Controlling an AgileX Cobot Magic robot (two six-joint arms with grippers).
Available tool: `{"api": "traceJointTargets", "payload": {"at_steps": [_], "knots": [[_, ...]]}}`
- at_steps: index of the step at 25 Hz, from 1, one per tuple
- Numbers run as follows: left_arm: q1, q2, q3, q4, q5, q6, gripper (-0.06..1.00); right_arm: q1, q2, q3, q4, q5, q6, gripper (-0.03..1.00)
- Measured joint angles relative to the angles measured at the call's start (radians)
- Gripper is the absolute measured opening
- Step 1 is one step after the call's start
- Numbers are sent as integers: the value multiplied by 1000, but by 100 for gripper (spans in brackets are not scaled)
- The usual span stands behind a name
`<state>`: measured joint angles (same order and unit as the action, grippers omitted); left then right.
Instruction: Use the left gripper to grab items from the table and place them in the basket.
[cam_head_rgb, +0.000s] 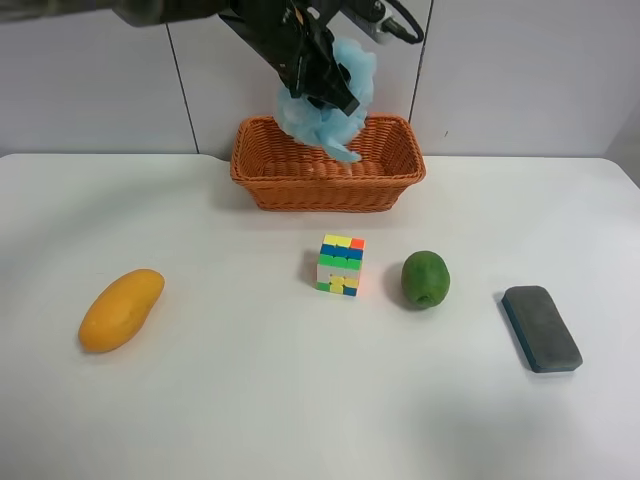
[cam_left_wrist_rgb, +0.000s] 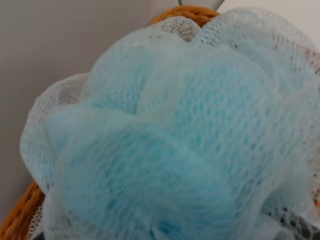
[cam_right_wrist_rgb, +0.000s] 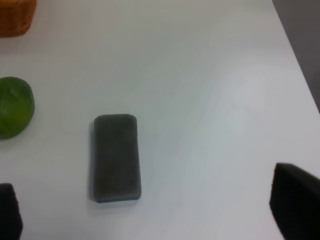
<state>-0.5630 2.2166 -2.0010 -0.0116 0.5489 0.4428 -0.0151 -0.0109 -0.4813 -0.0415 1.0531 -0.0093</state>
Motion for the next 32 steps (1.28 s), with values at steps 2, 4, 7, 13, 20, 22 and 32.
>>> {"api": "traceJointTargets", "payload": {"at_steps": [2, 4, 7, 13, 20, 22, 32], "knots": [[0, 40, -24, -1, -2, 21, 44, 0, 0, 0, 0, 0, 0, 99], [0, 68, -30, -1, -2, 32, 44, 0, 0, 0, 0, 0, 0, 99], [0, 83, -31, -1, 0, 37, 44, 0, 0, 0, 0, 0, 0, 99], [0, 83, -32, -1, -1, 40, 44, 0, 0, 0, 0, 0, 0, 99], [0, 83, -32, -16, -29, 33, 95, 0, 0, 0, 0, 0, 0, 99], [0, 83, -33, -20, -31, 31, 98, 0, 0, 0, 0, 0, 0, 99], [0, 26, -33, 4, 180, -30, 99, 0, 0, 0, 0, 0, 0, 99]]}}
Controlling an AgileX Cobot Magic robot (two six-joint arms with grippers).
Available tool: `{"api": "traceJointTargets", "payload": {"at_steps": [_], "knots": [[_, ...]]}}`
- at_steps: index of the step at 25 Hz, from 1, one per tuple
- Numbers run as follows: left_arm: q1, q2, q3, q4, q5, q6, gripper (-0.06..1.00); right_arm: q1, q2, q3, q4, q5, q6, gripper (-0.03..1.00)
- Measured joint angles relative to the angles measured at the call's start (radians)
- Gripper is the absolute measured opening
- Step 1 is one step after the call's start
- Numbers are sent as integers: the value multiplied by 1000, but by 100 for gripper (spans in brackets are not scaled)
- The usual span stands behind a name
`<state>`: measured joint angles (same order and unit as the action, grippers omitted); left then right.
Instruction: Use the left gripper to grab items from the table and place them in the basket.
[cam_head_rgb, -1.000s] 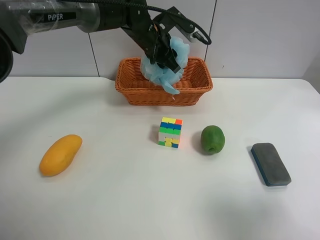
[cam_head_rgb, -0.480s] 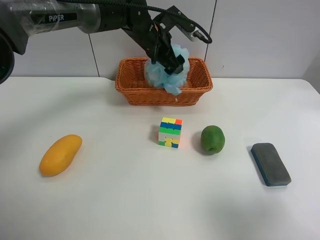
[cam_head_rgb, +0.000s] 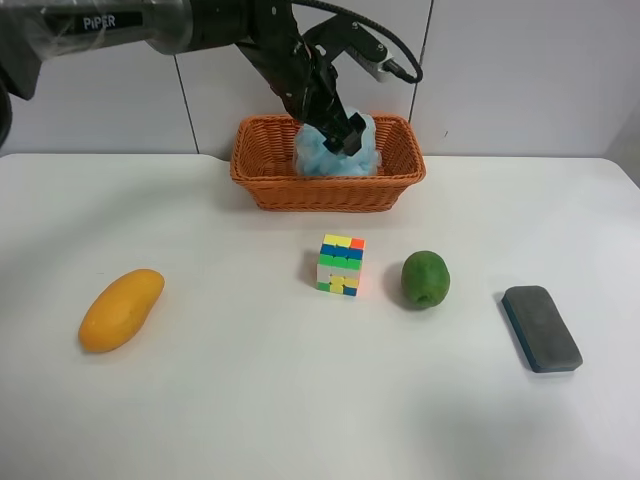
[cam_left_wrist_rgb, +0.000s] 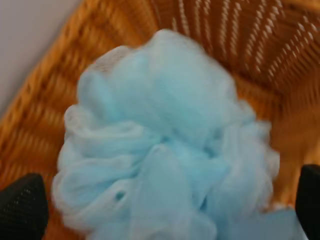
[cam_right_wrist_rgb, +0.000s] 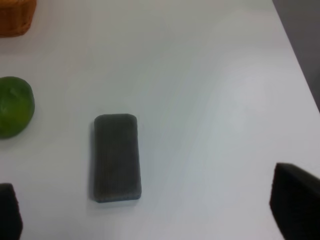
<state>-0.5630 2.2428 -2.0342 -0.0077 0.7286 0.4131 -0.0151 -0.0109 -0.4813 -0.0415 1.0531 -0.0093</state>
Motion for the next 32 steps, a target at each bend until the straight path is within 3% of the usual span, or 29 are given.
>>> {"api": "traceJointTargets", "payload": {"at_steps": [6, 8, 14, 22, 26, 32], "knots": [[0, -183, 0, 181, 373, -180, 99, 0, 0, 0, 0, 0, 0, 99], [0, -262, 2, 260, 451, -219, 99, 0, 0, 0, 0, 0, 0, 99], [10, -564, 129, 337, 474, -267, 99, 0, 0, 0, 0, 0, 0, 99], [30, -1038, 525, 428, 479, -401, 99, 0, 0, 0, 0, 0, 0, 99], [134, -1273, 738, 423, 479, -435, 99, 0, 0, 0, 0, 0, 0, 99], [412, -1595, 991, 327, 481, -432, 99, 0, 0, 0, 0, 0, 0, 99]]}}
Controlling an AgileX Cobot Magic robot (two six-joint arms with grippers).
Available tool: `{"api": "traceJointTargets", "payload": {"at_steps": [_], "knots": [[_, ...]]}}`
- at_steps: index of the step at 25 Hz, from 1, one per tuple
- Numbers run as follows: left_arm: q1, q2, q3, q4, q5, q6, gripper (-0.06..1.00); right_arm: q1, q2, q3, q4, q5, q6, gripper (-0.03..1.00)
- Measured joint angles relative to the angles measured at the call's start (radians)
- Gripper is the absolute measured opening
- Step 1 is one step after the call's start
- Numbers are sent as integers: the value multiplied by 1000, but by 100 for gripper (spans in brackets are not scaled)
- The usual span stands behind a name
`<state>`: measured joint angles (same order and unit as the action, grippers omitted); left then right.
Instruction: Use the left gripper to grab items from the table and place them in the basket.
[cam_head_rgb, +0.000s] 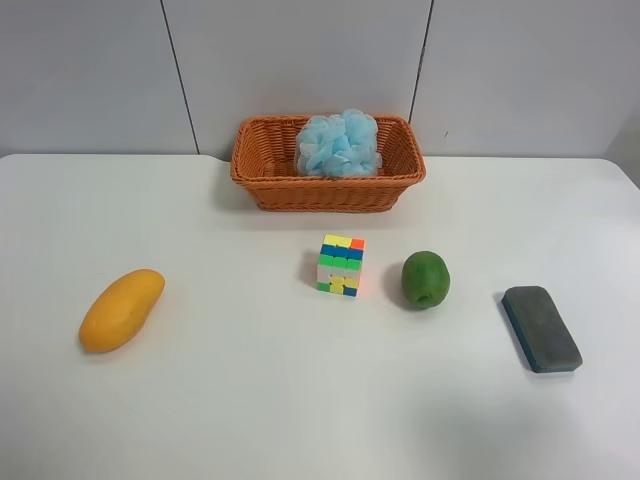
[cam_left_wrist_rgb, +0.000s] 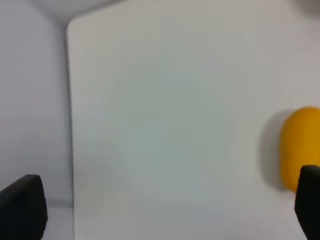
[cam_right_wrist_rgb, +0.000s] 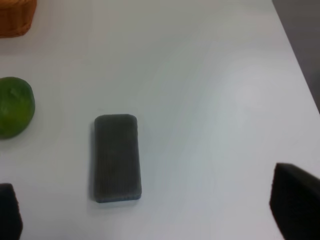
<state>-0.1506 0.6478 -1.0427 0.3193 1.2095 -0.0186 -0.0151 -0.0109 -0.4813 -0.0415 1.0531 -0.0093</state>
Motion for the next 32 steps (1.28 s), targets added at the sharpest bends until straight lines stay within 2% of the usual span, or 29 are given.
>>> {"api": "traceJointTargets", "payload": {"at_steps": [4, 10, 16, 22, 32], "knots": [[141, -189, 118, -104, 1, 25, 99, 0, 0, 0, 0, 0, 0, 99], [230, -421, 265, -258, 1, 35, 99, 0, 0, 0, 0, 0, 0, 99], [249, -576, 399, -308, -39, 35, 99, 0, 0, 0, 0, 0, 0, 99], [249, -603, 515, -351, -130, 35, 99, 0, 0, 0, 0, 0, 0, 99], [249, -603, 533, -358, -143, 35, 99, 0, 0, 0, 0, 0, 0, 99]]}}
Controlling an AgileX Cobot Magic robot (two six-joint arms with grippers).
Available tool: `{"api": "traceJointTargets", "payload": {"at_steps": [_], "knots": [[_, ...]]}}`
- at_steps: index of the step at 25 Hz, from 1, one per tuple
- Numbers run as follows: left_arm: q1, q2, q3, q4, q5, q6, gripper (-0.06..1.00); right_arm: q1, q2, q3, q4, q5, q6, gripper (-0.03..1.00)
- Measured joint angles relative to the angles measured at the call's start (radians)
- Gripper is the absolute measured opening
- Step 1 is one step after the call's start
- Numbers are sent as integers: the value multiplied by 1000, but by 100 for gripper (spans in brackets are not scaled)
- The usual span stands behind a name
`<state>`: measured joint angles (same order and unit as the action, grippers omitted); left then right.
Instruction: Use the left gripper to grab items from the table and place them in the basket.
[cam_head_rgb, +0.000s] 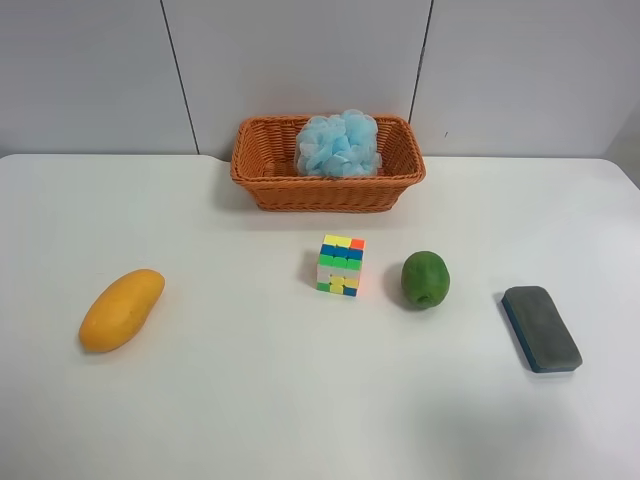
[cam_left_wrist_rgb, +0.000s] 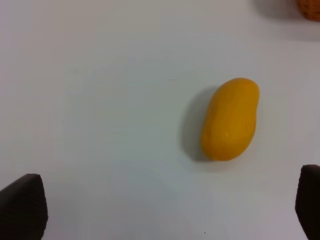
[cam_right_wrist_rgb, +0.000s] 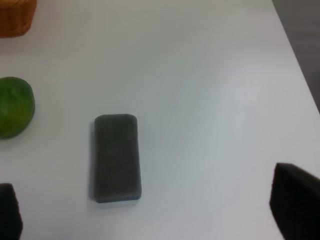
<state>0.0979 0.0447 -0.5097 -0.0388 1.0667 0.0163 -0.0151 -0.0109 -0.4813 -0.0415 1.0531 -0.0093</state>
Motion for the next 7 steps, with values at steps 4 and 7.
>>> {"api": "traceJointTargets", "payload": {"at_steps": [4, 7], "knots": [[0, -18, 0, 0, -1, 0, 99, 0, 0, 0, 0, 0, 0, 99], [0, -43, 0, 0, -2, 0, 99, 0, 0, 0, 0, 0, 0, 99]]}}
